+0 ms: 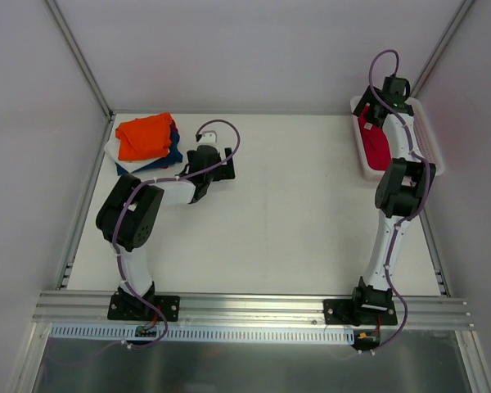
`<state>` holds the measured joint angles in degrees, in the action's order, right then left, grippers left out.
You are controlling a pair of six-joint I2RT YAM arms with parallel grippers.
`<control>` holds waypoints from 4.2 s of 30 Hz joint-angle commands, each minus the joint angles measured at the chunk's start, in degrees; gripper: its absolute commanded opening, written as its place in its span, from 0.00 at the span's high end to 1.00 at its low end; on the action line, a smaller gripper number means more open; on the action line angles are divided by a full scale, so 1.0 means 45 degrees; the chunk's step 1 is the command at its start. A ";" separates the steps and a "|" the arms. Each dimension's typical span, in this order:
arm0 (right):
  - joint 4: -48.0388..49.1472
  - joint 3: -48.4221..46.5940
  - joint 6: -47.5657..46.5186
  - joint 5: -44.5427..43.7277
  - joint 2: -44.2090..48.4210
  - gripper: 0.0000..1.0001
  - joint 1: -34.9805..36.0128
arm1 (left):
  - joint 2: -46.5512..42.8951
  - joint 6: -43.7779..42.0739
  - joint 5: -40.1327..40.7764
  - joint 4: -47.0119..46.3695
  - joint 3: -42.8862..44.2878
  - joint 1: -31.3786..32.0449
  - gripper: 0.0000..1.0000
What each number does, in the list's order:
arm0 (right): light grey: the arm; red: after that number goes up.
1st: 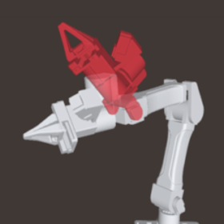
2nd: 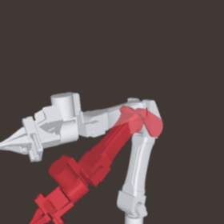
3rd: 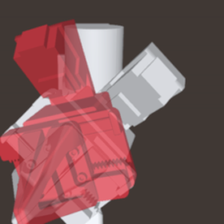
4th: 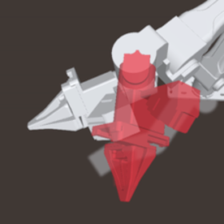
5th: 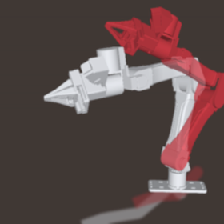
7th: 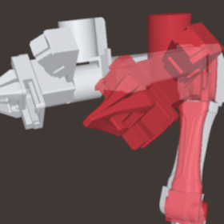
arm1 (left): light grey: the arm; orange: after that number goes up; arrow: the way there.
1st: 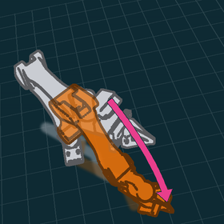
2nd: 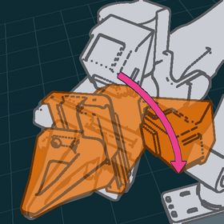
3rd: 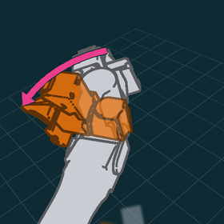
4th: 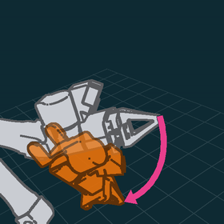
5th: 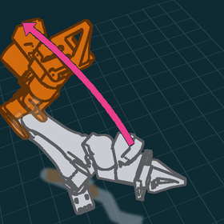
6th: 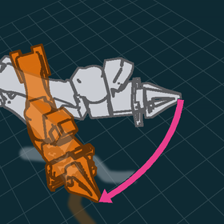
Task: Fold and stack the t-shirts
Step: Grab the tshirt from the pile, then move the tshirt to the center of the board
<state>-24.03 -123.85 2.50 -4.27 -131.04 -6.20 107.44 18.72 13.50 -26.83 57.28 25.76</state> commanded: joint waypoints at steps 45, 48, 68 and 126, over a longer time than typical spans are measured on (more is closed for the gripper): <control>0.0537 0.2132 0.0908 -0.2606 0.0117 0.13 -0.1377 | -0.0750 0.0234 -0.0226 -0.0737 -0.0248 -0.0158 0.01; -0.0515 0.1510 0.0929 -0.2001 -0.0369 0.10 -0.1377 | -0.0750 0.0273 -0.0284 -0.0718 -0.0248 -0.0177 0.01; -0.2259 0.1018 0.1826 0.0324 -0.1329 1.00 -0.1982 | -0.0711 0.0410 -0.0519 -0.0698 -0.0228 -0.0353 0.01; 1.0241 1.0042 0.6512 1.0772 1.6115 1.00 0.5652 | -0.0613 0.0488 -0.0753 -0.0542 -0.0091 -0.0470 0.01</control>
<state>9.72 -79.68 21.06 34.46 -54.78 17.82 107.13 20.16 10.85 -28.05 56.40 24.27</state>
